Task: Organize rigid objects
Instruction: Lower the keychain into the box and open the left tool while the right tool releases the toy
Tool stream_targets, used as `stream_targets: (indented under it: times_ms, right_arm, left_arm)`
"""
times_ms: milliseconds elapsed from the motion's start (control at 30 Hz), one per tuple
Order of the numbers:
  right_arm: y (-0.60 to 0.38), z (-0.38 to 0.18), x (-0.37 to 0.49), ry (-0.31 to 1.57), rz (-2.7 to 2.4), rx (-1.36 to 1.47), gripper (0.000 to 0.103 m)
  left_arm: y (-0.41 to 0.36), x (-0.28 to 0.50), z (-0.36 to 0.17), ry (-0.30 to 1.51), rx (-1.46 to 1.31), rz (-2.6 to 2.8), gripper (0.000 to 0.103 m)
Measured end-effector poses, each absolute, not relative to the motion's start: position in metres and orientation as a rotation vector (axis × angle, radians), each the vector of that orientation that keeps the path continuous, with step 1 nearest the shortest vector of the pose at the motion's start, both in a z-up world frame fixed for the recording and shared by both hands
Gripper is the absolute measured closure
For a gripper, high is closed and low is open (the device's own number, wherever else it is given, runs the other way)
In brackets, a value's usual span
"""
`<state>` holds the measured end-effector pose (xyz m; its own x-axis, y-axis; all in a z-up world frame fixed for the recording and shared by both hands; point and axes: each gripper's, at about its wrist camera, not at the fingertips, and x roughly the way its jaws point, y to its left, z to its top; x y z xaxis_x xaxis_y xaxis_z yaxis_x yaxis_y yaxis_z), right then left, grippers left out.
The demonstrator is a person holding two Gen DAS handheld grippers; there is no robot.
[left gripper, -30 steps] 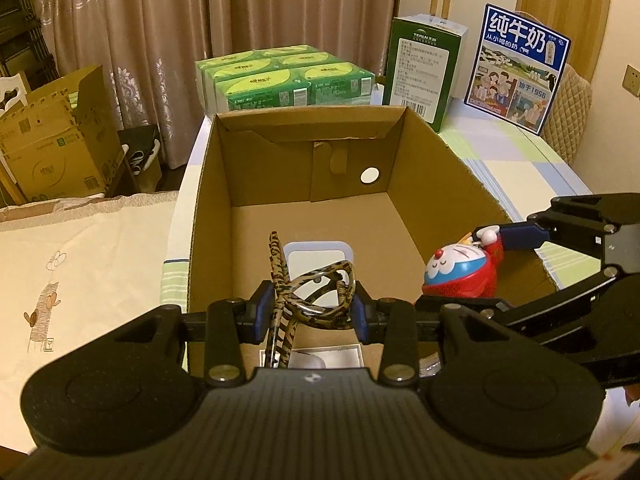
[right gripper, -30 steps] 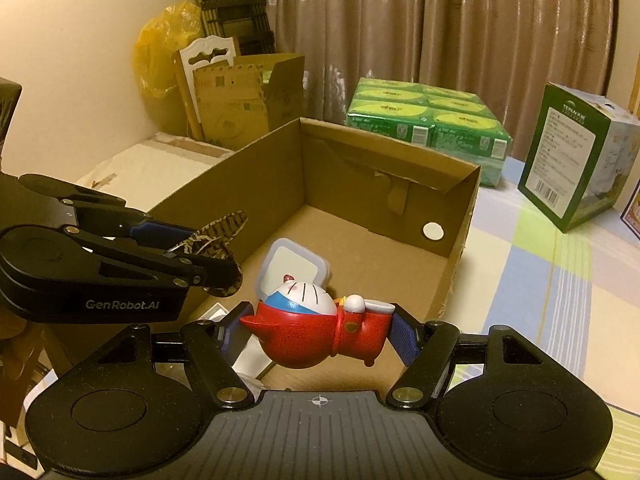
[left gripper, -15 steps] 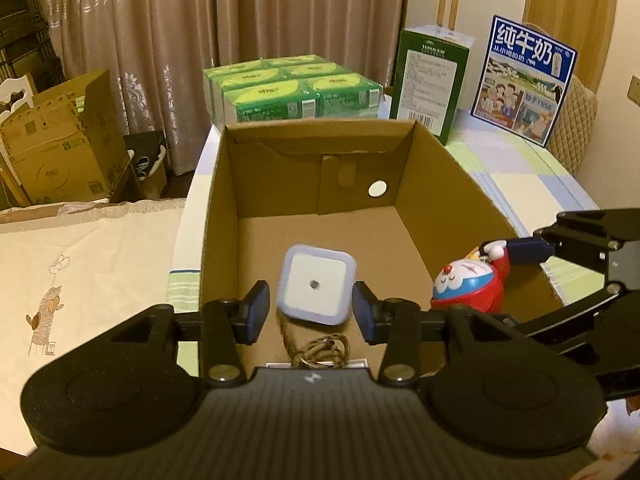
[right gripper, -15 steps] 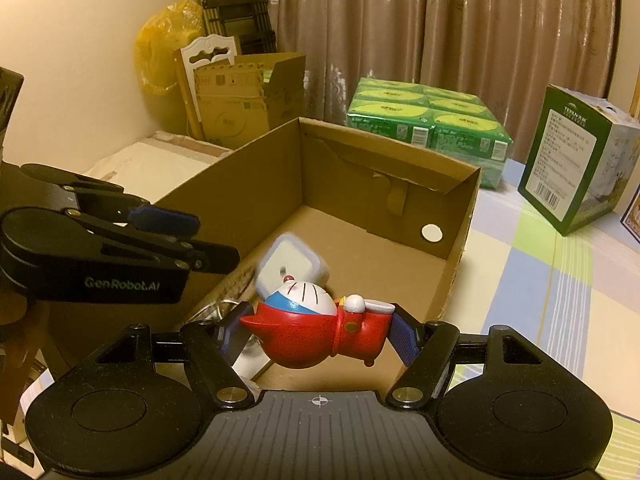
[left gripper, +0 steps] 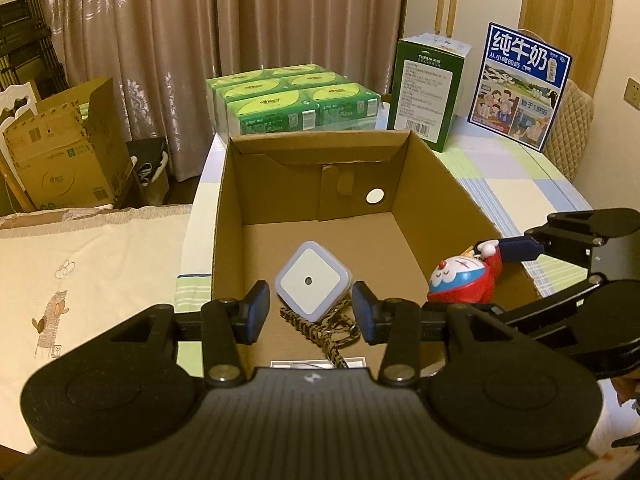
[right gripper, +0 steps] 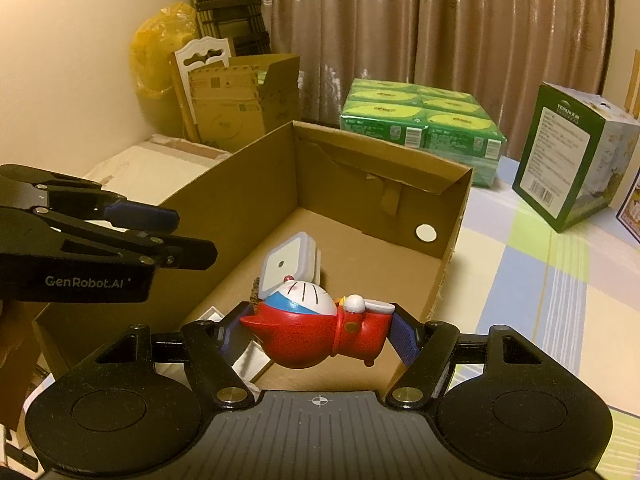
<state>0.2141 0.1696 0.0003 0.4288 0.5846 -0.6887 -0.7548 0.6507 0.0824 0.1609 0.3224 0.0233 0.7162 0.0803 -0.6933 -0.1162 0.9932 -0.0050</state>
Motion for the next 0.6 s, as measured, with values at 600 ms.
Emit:
stream_targets:
  times_ms: [600]
  right_arm:
    - [0.1693, 0.0022, 0.2139, 0.744, 0.854, -0.253, 0.035]
  left_arm:
    - [0.3226, 0.1592, 0.0264, 0.759, -0.055, 0.107, 0.063]
